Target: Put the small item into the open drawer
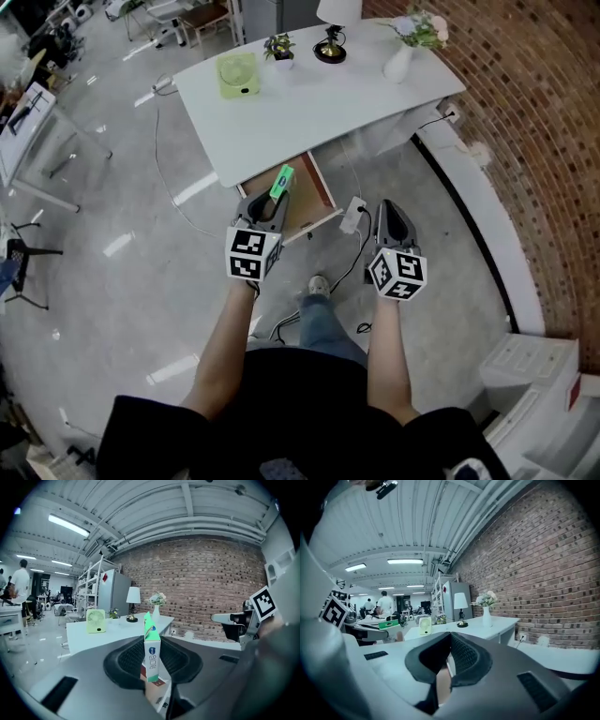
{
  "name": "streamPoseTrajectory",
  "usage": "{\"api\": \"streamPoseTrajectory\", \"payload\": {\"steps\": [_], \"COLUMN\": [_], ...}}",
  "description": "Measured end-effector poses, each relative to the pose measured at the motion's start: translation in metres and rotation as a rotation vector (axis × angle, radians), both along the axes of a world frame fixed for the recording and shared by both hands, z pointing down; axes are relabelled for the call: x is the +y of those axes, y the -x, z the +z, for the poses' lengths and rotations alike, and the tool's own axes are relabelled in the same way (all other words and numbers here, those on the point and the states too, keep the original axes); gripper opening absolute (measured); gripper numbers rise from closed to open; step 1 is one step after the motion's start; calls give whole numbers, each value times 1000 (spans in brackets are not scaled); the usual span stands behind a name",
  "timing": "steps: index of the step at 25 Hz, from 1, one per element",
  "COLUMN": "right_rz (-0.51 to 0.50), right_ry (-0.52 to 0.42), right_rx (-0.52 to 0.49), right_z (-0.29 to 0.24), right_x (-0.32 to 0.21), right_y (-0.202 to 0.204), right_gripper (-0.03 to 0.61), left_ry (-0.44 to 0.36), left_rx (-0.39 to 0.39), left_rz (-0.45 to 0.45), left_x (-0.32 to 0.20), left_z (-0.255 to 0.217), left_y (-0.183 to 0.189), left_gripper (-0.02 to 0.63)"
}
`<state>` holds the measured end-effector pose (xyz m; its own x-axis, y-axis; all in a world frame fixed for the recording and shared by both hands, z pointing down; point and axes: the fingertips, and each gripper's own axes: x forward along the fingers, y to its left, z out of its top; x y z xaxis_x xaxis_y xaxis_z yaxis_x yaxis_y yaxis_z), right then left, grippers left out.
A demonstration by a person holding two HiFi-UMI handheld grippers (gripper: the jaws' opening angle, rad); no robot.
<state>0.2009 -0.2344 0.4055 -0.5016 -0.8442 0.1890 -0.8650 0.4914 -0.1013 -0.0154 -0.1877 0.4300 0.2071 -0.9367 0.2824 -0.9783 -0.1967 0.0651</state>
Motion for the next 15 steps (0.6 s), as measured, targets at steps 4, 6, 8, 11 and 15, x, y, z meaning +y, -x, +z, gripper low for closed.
{"api": "streamPoseTrajectory", "payload": {"steps": [4,6,8,11,15], "right_rz": [-154,-224,-288,-384,-463], "right_ry": [14,25,40,65,93], "right_rx": [13,21,23,29,36], "right_z": [-1,1,4,13,31], "right_x": [-50,-68,-82,-93,-97], "right_y": [17,27,38,56,74], "right_gripper": [2,2,2,2,2], "left_ry": [17,27,35,43,50], "left_rx": [-3,-2,-1,-6,-15], "left_rz": [-107,-152,-201,-277,-347], "left_x": [-27,-38,-45,-45,-40], "left_z": [0,2,3,3,8], "left_y": [-5,-6,-3,2,8], "left_gripper": [100,100,101,100,100]}}
